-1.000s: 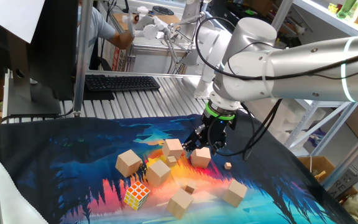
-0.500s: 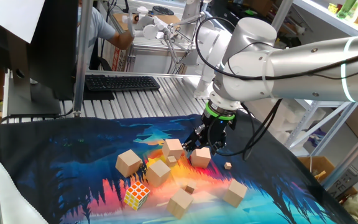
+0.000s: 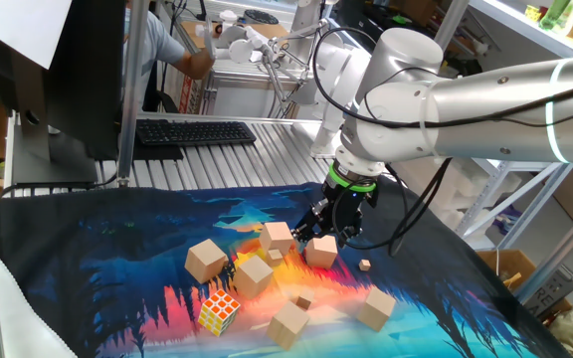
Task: Stack the blocks into a pyramid shape
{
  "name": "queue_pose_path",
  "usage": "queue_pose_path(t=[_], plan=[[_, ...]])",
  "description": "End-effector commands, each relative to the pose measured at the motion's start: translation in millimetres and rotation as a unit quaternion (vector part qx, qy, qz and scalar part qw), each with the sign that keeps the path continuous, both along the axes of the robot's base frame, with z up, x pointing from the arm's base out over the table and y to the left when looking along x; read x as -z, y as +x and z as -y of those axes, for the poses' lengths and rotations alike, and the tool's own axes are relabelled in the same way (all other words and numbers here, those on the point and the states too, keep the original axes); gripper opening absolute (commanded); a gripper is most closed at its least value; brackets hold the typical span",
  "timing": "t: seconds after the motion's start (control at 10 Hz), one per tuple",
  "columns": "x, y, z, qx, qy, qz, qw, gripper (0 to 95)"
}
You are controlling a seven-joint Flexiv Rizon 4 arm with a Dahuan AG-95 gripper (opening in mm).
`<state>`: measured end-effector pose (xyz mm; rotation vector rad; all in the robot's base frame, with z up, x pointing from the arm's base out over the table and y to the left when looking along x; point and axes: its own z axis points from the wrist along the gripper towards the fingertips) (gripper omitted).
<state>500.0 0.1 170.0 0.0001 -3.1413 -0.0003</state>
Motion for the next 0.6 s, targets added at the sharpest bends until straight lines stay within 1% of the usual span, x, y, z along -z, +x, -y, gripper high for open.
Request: queue_pose_path(t=[0.1, 0.2, 0.6], plan=[[0.0, 0.0, 0.1, 0.000, 0.000, 0.000, 1.0000, 95.0], [0.0, 0.0, 0.0, 0.168, -0.040, -0.013, 0.9849, 0.0], [0.0, 0.0, 0.0, 0.168, -0.039, -0.012, 0.9850, 0.0]])
